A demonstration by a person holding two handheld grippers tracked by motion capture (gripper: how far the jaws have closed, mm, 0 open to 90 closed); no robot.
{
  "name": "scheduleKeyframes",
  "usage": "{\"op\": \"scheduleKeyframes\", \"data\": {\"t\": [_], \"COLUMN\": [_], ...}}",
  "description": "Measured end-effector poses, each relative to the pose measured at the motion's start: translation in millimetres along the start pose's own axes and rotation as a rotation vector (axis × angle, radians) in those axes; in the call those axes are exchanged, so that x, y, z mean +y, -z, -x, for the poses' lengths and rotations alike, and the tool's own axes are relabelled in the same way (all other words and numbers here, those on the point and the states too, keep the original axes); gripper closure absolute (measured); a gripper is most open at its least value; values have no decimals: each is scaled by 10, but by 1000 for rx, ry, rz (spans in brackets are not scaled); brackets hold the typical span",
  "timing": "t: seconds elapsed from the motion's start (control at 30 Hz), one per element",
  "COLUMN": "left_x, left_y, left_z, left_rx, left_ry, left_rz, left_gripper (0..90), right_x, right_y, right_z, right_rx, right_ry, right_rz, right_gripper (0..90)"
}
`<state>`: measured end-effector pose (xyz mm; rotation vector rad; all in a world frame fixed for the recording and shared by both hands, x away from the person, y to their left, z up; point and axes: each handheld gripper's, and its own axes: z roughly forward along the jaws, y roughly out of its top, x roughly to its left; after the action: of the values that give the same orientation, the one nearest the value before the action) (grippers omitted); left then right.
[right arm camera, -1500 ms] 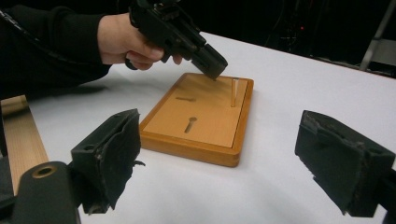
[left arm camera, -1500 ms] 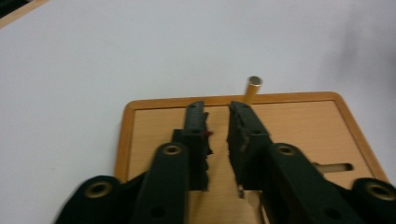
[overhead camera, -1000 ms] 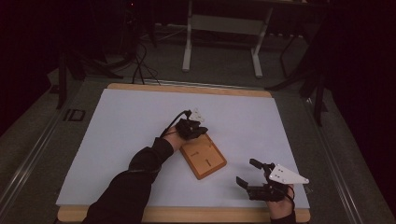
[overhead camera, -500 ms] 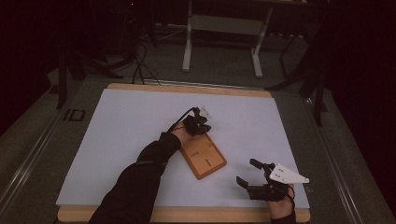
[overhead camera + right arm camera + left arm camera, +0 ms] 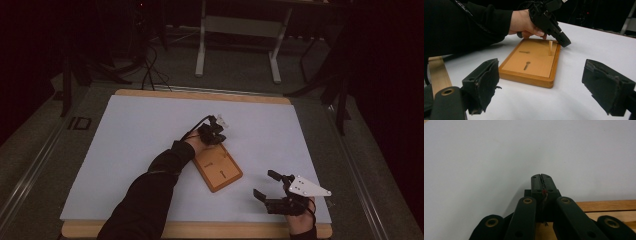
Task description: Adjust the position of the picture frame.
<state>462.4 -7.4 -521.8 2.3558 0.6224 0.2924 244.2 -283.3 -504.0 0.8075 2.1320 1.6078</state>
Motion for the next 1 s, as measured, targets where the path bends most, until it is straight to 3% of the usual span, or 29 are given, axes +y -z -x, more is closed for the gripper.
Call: {"op": "scheduleKeyframes", "data": {"t": [0.33,1.0], "left_x": [-11,-317], "left_y": [37,345], "left_z": [-17,-155], "left_rx": [-5,-8], "left_ry": [7,37], "left_rz": [-8,-32], "left_gripper": [900,900], "right_x": [4,4], "right_y": [11,1], "right_z": [-3,-11], "right_rx": [-2,-6], "right_ry": [2,5], "right_rz": [3,-2], "right_gripper": [140,140]}}
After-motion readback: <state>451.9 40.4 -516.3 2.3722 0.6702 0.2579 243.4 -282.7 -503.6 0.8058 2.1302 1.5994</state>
